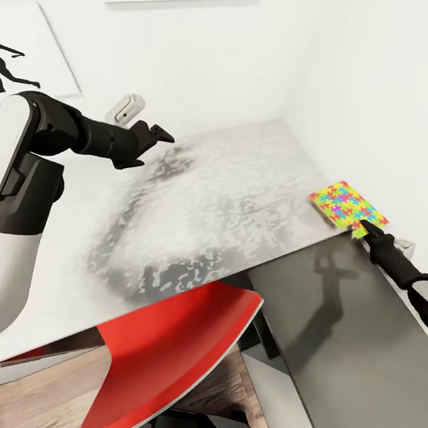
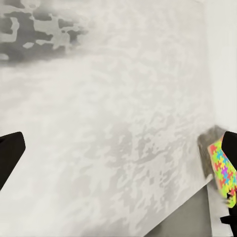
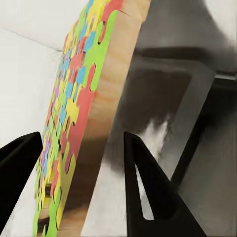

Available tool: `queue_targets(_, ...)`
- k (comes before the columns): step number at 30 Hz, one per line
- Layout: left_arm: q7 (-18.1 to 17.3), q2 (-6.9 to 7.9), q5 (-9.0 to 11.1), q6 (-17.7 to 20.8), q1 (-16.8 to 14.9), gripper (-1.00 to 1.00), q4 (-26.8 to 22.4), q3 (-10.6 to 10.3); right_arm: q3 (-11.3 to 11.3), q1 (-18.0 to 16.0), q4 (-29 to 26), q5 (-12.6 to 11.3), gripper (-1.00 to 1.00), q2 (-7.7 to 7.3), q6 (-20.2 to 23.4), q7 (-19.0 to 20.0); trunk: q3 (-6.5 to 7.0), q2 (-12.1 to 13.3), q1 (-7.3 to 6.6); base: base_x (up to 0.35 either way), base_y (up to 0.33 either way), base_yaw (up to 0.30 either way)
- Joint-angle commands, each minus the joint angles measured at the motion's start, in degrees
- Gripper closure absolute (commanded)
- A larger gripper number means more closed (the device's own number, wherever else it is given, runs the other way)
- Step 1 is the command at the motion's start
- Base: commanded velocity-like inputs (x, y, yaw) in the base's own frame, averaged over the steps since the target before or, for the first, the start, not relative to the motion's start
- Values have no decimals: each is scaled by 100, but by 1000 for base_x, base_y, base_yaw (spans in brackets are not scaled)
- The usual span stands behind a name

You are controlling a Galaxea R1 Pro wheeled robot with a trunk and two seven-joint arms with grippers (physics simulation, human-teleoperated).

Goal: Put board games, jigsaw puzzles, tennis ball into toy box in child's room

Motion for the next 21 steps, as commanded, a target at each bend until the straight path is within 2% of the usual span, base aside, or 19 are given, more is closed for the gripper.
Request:
queue_targets(1,53,1,40,22,2,-100,-3,-5,-9,17,-157,-110,100,-81,30,56,-8,-10,4,0,0,0)
queue_targets(3,56,-2,41,22,28,-100,-3,-5,1,98,-527,-108,100,-229,32,122,-8,-10,4,0,0,0)
queue_targets(4,56,-2,41,22,28,-100,-3,-5,1,98,-527,-108,100,-229,32,122,-8,-10,4,0,0,0)
queue_targets(7,49,-5,40,21,102,-100,-3,-2,8,234,-1187,-101,100,-414,37,182,-8,-10,4,0,0,0)
queue_targets(8,49,-5,40,21,102,-100,-3,-2,8,234,-1187,-101,100,-414,37,182,-8,-10,4,0,0,0)
queue_targets(11,39,-6,36,-2,184,-100,-3,2,12,341,-1906,-96,100,-613,41,201,-8,-10,4,0,0,0)
queue_targets(12,39,-6,36,-2,184,-100,-3,2,12,341,-1906,-96,100,-613,41,201,-8,-10,4,0,0,0)
queue_targets(15,50,-9,36,-16,241,-100,-3,2,15,399,-2631,-77,100,-782,45,175,-8,-10,4,0,0,0)
queue_targets(16,50,-9,36,-16,241,-100,-3,2,15,399,-2631,-77,100,-782,45,175,-8,-10,4,0,0,0)
queue_targets(20,58,-59,42,-1,317,-100,-44,3,19,436,-3608,-65,100,-1009,50,-40,-8,-10,4,0,0,0)
queue_targets(21,46,-116,44,6,379,-100,-88,4,27,448,-4094,-62,100,-1129,51,-225,-8,-10,4,0,0,0)
